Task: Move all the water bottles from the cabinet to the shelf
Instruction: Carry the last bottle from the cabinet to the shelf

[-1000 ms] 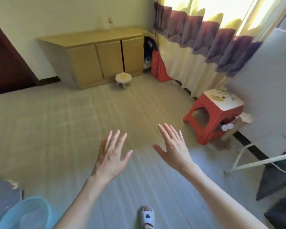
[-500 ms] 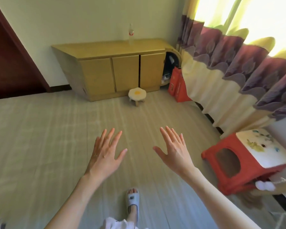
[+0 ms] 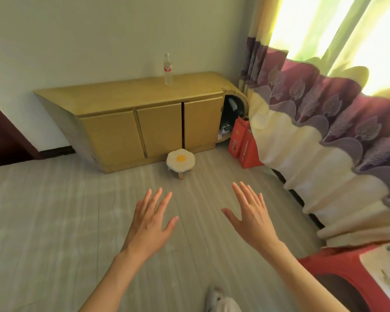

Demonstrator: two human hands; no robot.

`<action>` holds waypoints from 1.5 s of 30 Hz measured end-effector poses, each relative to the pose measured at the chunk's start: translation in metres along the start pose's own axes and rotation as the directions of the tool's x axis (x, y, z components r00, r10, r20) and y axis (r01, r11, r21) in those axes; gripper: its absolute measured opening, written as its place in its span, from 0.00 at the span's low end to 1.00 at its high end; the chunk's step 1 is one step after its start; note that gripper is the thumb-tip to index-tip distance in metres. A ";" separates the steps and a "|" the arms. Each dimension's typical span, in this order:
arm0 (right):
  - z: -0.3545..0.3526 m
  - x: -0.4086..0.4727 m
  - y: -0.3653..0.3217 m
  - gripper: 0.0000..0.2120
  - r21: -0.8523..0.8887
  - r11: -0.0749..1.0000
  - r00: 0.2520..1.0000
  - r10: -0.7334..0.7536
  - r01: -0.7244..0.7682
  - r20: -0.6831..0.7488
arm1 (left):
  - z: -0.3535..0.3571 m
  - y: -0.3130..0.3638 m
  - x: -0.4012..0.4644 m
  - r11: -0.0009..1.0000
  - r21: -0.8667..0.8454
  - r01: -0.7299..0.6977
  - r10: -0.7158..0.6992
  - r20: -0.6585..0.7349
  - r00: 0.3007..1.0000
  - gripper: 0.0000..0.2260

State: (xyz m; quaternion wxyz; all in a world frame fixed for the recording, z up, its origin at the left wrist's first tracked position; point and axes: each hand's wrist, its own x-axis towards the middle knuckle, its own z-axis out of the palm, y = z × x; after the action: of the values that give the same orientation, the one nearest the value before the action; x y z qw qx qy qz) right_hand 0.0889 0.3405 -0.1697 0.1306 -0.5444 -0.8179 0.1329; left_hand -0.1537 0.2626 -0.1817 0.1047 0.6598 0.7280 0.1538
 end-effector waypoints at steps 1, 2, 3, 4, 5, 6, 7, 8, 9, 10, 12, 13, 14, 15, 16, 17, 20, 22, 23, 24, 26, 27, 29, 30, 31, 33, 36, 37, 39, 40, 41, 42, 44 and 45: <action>0.005 0.021 0.009 0.34 0.002 1.000 1.000 0.001 -0.001 0.014 | 0.006 -0.003 0.019 1.000 0.000 0.001 -0.001 0.007 1.000 0.35; 0.009 0.043 0.019 0.34 0.003 1.000 1.000 -0.002 0.002 0.029 | 0.011 -0.005 0.040 1.000 -0.003 0.007 -0.007 0.009 1.000 0.35; 0.012 0.067 0.029 0.34 0.001 1.000 0.999 -0.013 0.013 0.041 | 0.016 -0.006 0.062 1.000 -0.004 0.014 -0.014 0.000 1.000 0.35; 0.014 0.093 0.038 0.34 -0.002 1.000 0.999 -0.025 0.025 0.046 | 0.019 -0.007 0.084 1.000 -0.001 0.022 -0.022 -0.014 1.000 0.35; 0.014 0.119 0.047 0.34 -0.001 0.999 0.998 -0.035 0.035 0.048 | 0.022 -0.007 0.108 0.999 0.000 0.036 -0.036 -0.028 0.999 0.34; 0.013 0.152 0.057 0.34 0.007 0.999 0.998 -0.049 0.049 0.044 | 0.024 -0.007 0.137 0.998 -0.004 0.061 -0.061 -0.043 0.997 0.33; 0.010 0.179 0.063 0.34 0.007 0.998 0.997 -0.068 0.068 0.037 | 0.024 -0.007 0.162 0.997 -0.006 0.079 -0.080 -0.054 0.995 0.33; 0.005 0.204 0.067 0.34 0.003 0.996 0.996 -0.088 0.088 0.030 | 0.023 -0.005 0.185 0.996 0.001 0.087 -0.087 -0.060 0.994 0.33; 0.001 0.231 0.072 0.34 0.005 0.995 0.994 -0.104 0.104 0.027 | 0.022 -0.004 0.210 0.995 0.003 0.095 -0.095 -0.062 0.994 0.33; -0.002 0.256 0.078 0.34 0.003 0.993 0.993 -0.119 0.119 0.023 | 0.022 -0.002 0.233 0.995 0.003 0.100 -0.099 -0.065 0.993 0.33; -0.008 0.302 0.087 0.34 -0.006 0.989 0.989 -0.145 0.145 0.025 | 0.024 0.002 0.274 0.995 0.000 0.100 -0.099 -0.068 0.993 0.32; -0.008 0.324 0.092 0.33 -0.009 0.988 0.988 -0.152 0.153 0.038 | 0.027 0.003 0.293 0.995 -0.002 0.102 -0.102 -0.065 0.993 0.33; -0.006 0.343 0.096 0.33 -0.009 0.987 0.986 -0.158 0.159 0.056 | 0.031 0.002 0.309 0.994 -0.002 0.108 -0.108 -0.060 0.992 0.34; -0.003 0.360 0.100 0.33 -0.002 0.987 0.984 -0.163 0.163 0.076 | 0.036 0.000 0.323 0.993 -0.001 0.119 -0.119 -0.049 0.992 0.34; 0.002 0.377 0.103 0.33 0.012 0.986 0.981 -0.166 0.166 0.098 | 0.041 -0.003 0.336 0.991 -0.001 0.135 -0.135 -0.036 0.990 0.35; 0.007 0.395 0.105 0.33 0.021 0.986 0.978 -0.169 0.167 0.123 | 0.046 -0.008 0.351 0.988 -0.002 0.153 -0.153 -0.021 0.988 0.36; 0.024 0.452 0.115 0.33 0.029 0.984 0.971 -0.179 0.177 0.161 | 0.055 -0.026 0.402 0.982 -0.024 0.189 -0.189 0.003 0.982 0.38; 0.033 0.496 0.121 0.33 0.018 0.983 0.968 -0.186 0.185 0.171 | 0.055 -0.040 0.445 0.977 -0.053 0.206 -0.206 0.001 0.979 0.39; 0.038 0.519 0.123 0.33 0.017 0.982 0.967 -0.189 0.189 0.168 | 0.055 -0.049 0.470 0.976 -0.062 0.208 -0.209 -0.008 0.978 0.38; 0.042 0.544 0.125 0.33 0.019 0.981 0.968 -0.193 0.192 0.159 | 0.056 -0.058 0.496 0.976 -0.066 0.209 -0.211 -0.024 0.977 0.37; 0.048 0.596 0.126 0.33 0.022 0.981 0.970 -0.194 0.193 0.148 | 0.055 -0.074 0.550 0.976 -0.061 0.209 -0.212 -0.054 0.976 0.35; 0.050 0.623 0.125 0.33 0.020 0.982 0.970 -0.190 0.189 0.154 | 0.053 -0.082 0.575 0.977 -0.058 0.205 -0.209 -0.056 0.976 0.35; 0.051 0.677 0.120 0.33 0.019 0.980 0.965 -0.196 0.196 0.175 | 0.047 -0.097 0.622 0.977 -0.066 0.203 -0.207 -0.058 0.977 0.34; 0.052 0.702 0.116 0.33 0.028 0.979 0.961 -0.205 0.204 0.185 | 0.043 -0.105 0.643 0.976 -0.073 0.205 -0.210 -0.073 0.975 0.34; 0.052 0.728 0.111 0.33 0.042 0.977 0.959 -0.212 0.208 0.189 | 0.039 -0.113 0.664 0.975 -0.077 0.209 -0.215 -0.087 0.973 0.34; 0.053 0.777 0.101 0.32 0.072 0.974 0.957 -0.227 0.217 0.183 | 0.031 -0.128 0.702 0.970 -0.078 0.230 -0.236 -0.084 0.968 0.33; 0.061 0.838 0.092 0.31 0.102 0.966 0.947 -0.255 0.239 0.194 | 0.020 -0.148 0.747 0.965 -0.056 0.256 -0.259 -0.069 0.963 0.32; 0.064 0.857 0.089 0.31 0.110 0.962 0.940 -0.267 0.248 0.211 | 0.018 -0.154 0.760 0.963 -0.039 0.265 -0.267 -0.066 0.961 0.31; 0.072 0.899 0.081 0.31 0.140 0.954 0.921 -0.294 0.265 0.255 | 0.012 -0.167 0.787 0.957 -0.007 0.290 -0.290 -0.082 0.954 0.30; 0.076 0.921 0.077 0.31 0.164 0.949 0.911 -0.306 0.269 0.276 | 0.011 -0.173 0.799 0.950 -0.002 0.312 -0.311 -0.084 0.947 0.29; 0.080 0.945 0.072 0.31 0.188 0.943 0.900 -0.321 0.275 0.294 | 0.010 -0.177 0.810 0.941 -0.001 0.337 -0.336 -0.084 0.938 0.29; 0.084 0.969 0.067 0.30 0.203 0.935 0.888 -0.342 0.289 0.308 | 0.011 -0.182 0.820 0.932 -0.001 0.362 -0.361 -0.084 0.929 0.29; 0.095 1.018 0.056 0.29 0.216 0.914 0.859 -0.400 0.344 0.321 | 0.017 -0.187 0.840 0.908 -0.018 0.418 -0.418 -0.092 0.904 0.29; 0.101 1.042 0.051 0.28 0.222 0.901 0.844 -0.429 0.374 0.322 | 0.020 -0.190 0.850 0.891 -0.040 0.452 -0.454 -0.100 0.886 0.29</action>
State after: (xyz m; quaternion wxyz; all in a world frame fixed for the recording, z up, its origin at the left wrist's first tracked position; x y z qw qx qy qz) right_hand -0.2924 1.3162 -0.2098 0.0428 -0.3151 -0.9111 0.2622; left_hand -0.4137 1.0928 -0.2262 0.1040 0.4619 0.8651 0.1657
